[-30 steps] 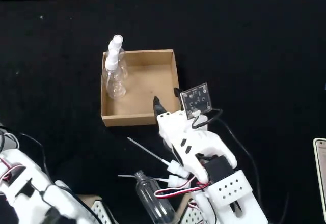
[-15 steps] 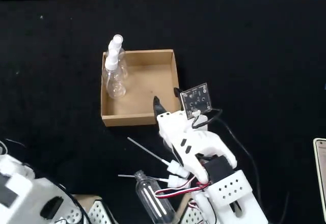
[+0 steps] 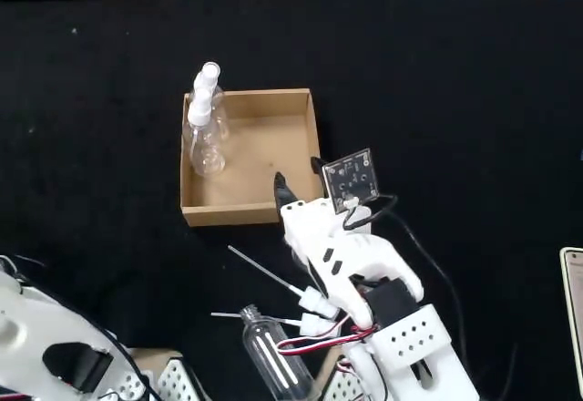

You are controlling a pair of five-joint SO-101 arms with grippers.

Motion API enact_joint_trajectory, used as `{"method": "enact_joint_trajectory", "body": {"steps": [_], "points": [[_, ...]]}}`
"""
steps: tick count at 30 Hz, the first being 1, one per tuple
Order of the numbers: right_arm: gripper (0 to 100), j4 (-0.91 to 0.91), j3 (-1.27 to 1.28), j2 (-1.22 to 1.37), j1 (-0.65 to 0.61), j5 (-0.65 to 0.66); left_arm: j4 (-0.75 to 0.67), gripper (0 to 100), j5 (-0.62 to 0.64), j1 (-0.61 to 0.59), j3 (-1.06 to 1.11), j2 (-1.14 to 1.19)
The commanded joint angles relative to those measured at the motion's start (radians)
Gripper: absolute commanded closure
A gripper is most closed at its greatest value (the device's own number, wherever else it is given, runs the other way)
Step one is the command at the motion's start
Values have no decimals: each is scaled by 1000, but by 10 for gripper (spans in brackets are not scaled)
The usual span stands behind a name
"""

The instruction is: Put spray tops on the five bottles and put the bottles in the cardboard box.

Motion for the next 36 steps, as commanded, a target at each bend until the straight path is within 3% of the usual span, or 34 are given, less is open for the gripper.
{"method": "enact_joint_trajectory", "body": {"steps": [1, 11, 19, 29, 36], "points": [[815, -21, -5, -33, -17, 8, -31, 959, 6, -24, -70, 38], [815, -25, -5, -33, -17, 9, -31, 958, 2, -31, -85, 64], [815, -23, -5, -33, -17, 9, -31, 745, 3, -33, -77, 64], [815, -23, -5, -31, -20, 9, -31, 738, 0, -48, -82, 64], [815, -21, -5, -31, -20, 9, -31, 679, -15, -42, -62, 49]]}}
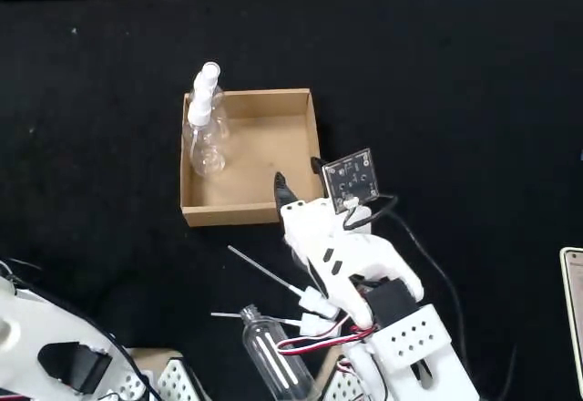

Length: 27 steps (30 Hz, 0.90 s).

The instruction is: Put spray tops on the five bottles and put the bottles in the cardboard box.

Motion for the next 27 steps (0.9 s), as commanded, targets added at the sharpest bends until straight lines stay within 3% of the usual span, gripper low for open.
{"method": "enact_joint_trajectory", "body": {"steps": [1, 11, 15, 22, 24, 27], "points": [[815, -21, -5, -31, -20, 9, -20, 679, -35, -5, 2, -41], [815, -21, -5, -33, -20, 9, 40, 679, -54, 15, 280, -463], [815, -21, -5, -33, -20, 9, 245, 679, -54, 10, 331, -675], [815, -21, -5, -33, -21, 9, 893, 679, -55, -1, 239, -1020], [815, -21, -5, -33, -21, 9, 984, 679, -57, -5, 217, -1082], [815, -21, -5, -33, -21, 9, 993, 679, -57, -19, 222, -1115]]}}
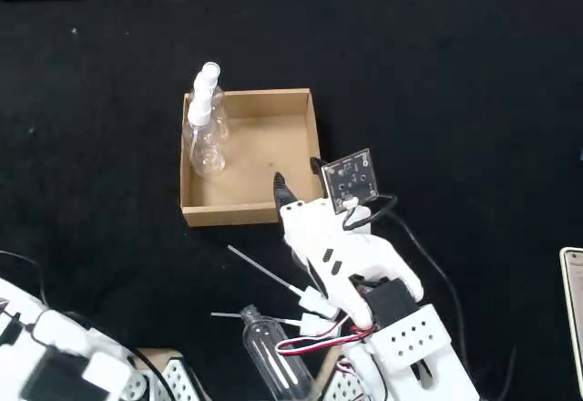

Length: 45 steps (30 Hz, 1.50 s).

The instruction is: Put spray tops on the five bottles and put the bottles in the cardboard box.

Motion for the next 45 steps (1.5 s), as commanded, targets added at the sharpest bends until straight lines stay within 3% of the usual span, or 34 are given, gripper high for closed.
{"method": "enact_joint_trajectory", "body": {"steps": [1, 11, 18, 26, 45], "points": [[815, -21, -5, -33, -18, 9, 35, 679, -9, -18, -53, -69], [815, -26, 7, -33, -18, 9, -98, 679, -26, -21, -124, 175], [815, -26, 7, -33, -18, 9, -362, 679, -78, -22, -133, 381], [815, -26, 7, -33, -18, 9, -373, 679, -72, -15, -196, 494], [815, -28, 7, -33, -18, 8, -374, 680, -78, 13, -205, 503]]}}
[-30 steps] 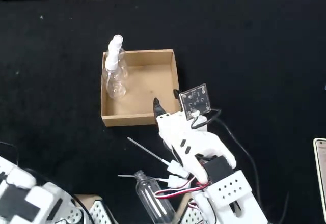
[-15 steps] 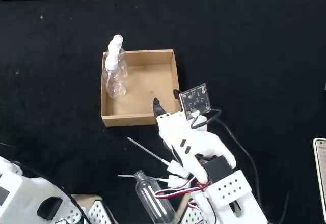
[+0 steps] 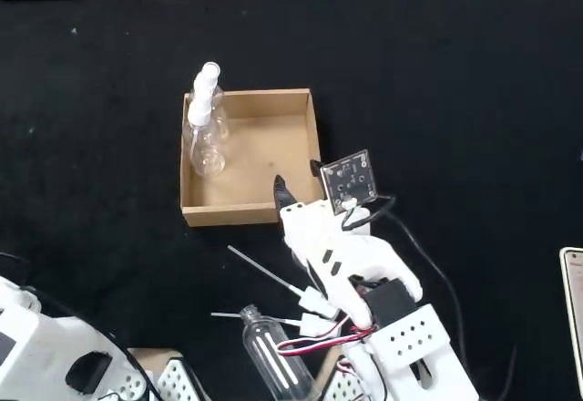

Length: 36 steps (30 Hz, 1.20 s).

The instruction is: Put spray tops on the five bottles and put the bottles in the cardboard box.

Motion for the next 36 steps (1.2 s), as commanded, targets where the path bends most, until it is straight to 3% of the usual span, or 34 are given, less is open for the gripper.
{"method": "enact_joint_trajectory", "body": {"steps": [1, 5, 12, 24, 36], "points": [[815, -28, -8, -33, -18, 8, -26, 680, -6, 7, -48, -5], [815, -28, -8, -33, -18, 8, -25, 716, -6, 7, -47, -5], [815, -28, -10, -33, -18, 9, -25, 977, -5, 7, -35, -5], [815, -28, -13, -33, -14, 9, -23, 971, -2, 79, 85, -178], [815, -28, -13, -33, -15, 9, -29, 970, 2, 25, 111, -140]]}}
